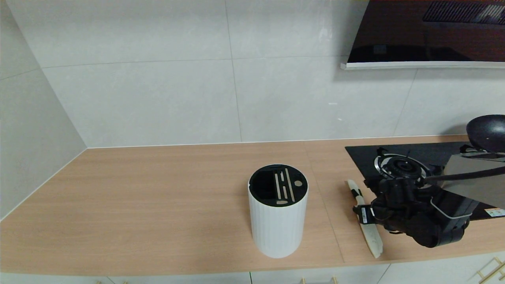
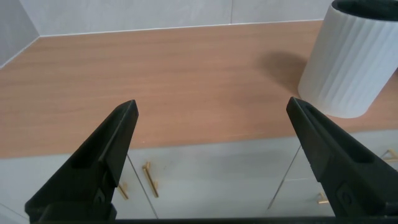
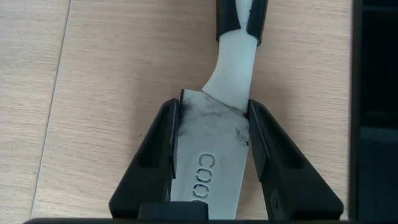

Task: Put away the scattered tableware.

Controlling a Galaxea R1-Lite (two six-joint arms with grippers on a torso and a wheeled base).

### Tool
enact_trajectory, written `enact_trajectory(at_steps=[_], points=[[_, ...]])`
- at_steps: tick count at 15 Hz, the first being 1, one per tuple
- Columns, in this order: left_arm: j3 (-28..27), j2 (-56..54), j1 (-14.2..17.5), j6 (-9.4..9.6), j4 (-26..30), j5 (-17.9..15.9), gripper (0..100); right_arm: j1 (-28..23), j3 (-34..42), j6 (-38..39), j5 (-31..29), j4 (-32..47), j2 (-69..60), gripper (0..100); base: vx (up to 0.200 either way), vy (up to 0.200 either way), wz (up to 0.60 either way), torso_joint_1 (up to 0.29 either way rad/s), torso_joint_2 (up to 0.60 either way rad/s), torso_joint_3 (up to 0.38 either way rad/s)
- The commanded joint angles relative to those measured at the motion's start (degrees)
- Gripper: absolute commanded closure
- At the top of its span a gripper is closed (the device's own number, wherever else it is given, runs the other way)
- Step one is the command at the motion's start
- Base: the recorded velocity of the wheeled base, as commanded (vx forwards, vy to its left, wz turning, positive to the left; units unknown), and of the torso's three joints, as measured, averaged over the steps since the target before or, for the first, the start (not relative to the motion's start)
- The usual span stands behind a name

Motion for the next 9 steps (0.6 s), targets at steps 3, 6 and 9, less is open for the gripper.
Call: enact_trajectory(at_steps=[3,6,9], points=[[0.0,0.0,0.0,0.28,0.0,0.0,0,-0.1,2.5,2.8,0.7,-0.2,-9.0,100,0.0,0.0,0.0,0.0,0.0,0.0],[0.0,0.0,-0.1,0.9,0.0,-0.2,0,-0.1,6.2,2.9,5.2,0.0,-17.3,100,0.0,0.0,0.0,0.0,0.0,0.0],[-0.8,0.0,-0.1,4.68,0.0,-2.3,0,0.4,7.3,3.2,9.3,4.2,-29.1,100,0.0,0.0,0.0,0.0,0.0,0.0]])
